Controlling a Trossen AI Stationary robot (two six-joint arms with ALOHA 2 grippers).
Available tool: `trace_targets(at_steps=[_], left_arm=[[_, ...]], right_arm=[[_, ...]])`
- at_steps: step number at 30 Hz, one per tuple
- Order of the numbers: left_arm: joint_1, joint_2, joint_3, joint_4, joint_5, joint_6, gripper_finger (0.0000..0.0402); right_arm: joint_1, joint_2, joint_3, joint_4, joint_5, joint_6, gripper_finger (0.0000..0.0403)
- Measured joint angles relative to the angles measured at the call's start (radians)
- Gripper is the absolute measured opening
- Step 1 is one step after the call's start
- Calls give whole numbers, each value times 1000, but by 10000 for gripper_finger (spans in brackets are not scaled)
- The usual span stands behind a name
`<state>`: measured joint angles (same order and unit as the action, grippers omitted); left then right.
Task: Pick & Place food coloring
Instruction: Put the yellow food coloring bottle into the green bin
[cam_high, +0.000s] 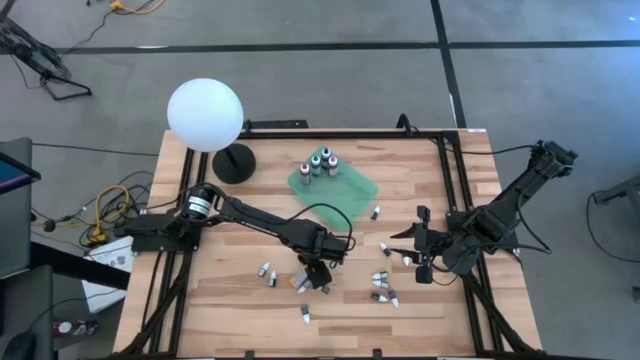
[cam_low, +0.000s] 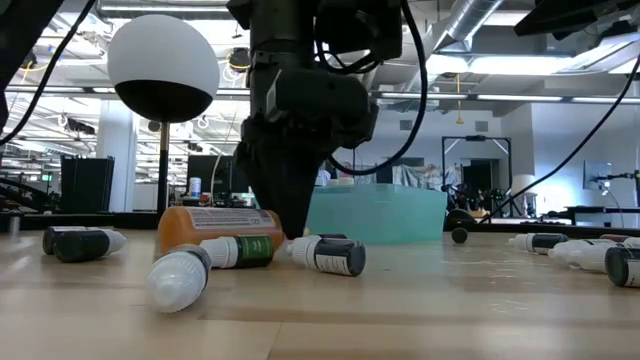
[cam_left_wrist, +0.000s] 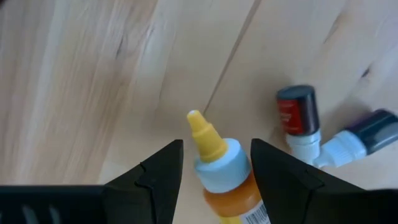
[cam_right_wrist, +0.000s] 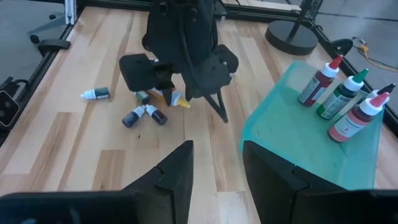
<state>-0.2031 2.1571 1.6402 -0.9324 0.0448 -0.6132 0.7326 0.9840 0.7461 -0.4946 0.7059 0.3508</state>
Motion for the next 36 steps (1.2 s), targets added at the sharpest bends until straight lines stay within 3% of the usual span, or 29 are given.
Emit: trace_targets(at_steps=[15, 26, 36], left_arm=[[0, 5, 0, -81, 0, -9, 138], [2, 5, 0, -135, 0, -7, 133], [2, 5, 0, -155, -1, 43, 92]], right_arm=[[0, 0, 0, 0, 0, -1, 131], [0, 0, 0, 0, 0, -1, 131], [0, 0, 0, 0, 0, -1, 131]])
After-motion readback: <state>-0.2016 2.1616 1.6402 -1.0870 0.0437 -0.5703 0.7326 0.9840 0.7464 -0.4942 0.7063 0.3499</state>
